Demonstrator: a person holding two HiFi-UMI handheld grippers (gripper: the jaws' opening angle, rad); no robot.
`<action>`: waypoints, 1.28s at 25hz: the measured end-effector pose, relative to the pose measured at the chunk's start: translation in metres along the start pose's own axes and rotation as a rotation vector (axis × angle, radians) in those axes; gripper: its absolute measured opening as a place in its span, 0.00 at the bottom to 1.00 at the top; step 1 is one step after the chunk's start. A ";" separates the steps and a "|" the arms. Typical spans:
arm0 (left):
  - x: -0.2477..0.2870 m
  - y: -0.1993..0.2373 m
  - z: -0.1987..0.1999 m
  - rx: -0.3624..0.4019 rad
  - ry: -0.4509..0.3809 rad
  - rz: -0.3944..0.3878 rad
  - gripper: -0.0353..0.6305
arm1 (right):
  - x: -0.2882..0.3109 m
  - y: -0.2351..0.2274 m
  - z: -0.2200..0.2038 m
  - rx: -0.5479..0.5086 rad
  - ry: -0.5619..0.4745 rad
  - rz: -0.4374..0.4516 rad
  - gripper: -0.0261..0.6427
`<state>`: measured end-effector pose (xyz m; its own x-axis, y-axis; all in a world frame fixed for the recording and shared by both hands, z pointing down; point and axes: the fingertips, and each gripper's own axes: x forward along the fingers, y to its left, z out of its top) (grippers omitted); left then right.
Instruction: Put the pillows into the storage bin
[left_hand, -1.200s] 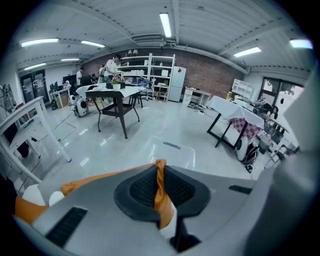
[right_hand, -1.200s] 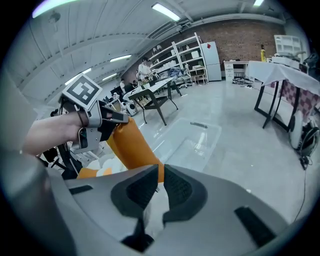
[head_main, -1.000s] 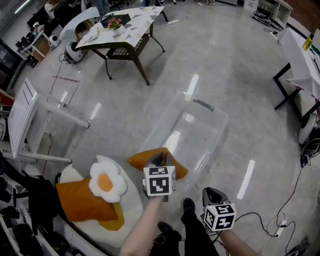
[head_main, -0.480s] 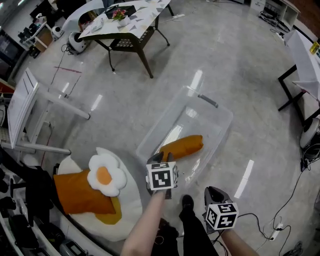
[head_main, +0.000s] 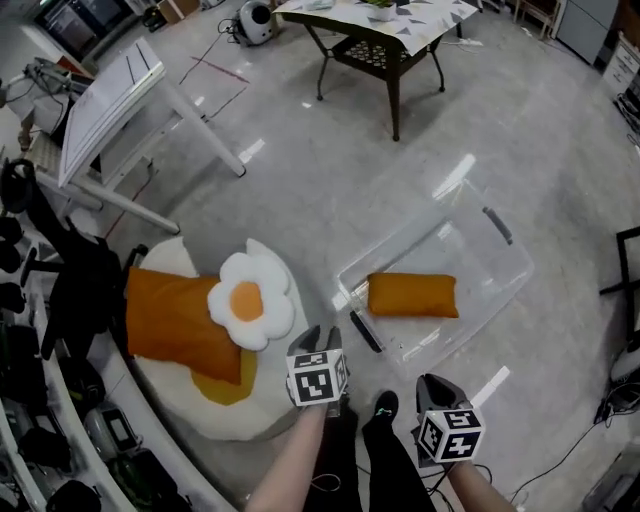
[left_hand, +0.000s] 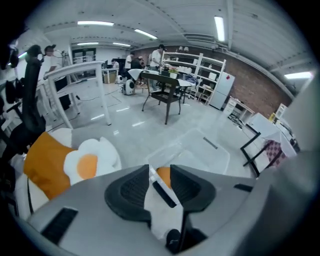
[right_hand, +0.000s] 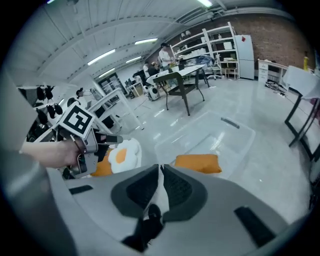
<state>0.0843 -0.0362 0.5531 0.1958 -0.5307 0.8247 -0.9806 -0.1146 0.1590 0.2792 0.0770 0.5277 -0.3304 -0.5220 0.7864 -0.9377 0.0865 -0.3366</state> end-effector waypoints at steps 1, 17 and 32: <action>-0.002 0.020 -0.005 -0.031 -0.004 0.025 0.24 | 0.010 0.011 0.001 -0.025 0.015 0.014 0.09; 0.019 0.287 -0.113 -0.389 0.043 0.253 0.27 | 0.188 0.216 -0.026 -0.356 0.208 0.277 0.09; 0.126 0.359 -0.211 -0.461 0.173 0.186 0.38 | 0.309 0.278 -0.095 -0.498 0.356 0.343 0.09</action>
<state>-0.2448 0.0330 0.8288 0.0517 -0.3559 0.9331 -0.9090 0.3701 0.1915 -0.0943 0.0199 0.7264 -0.5517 -0.0935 0.8288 -0.6839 0.6194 -0.3854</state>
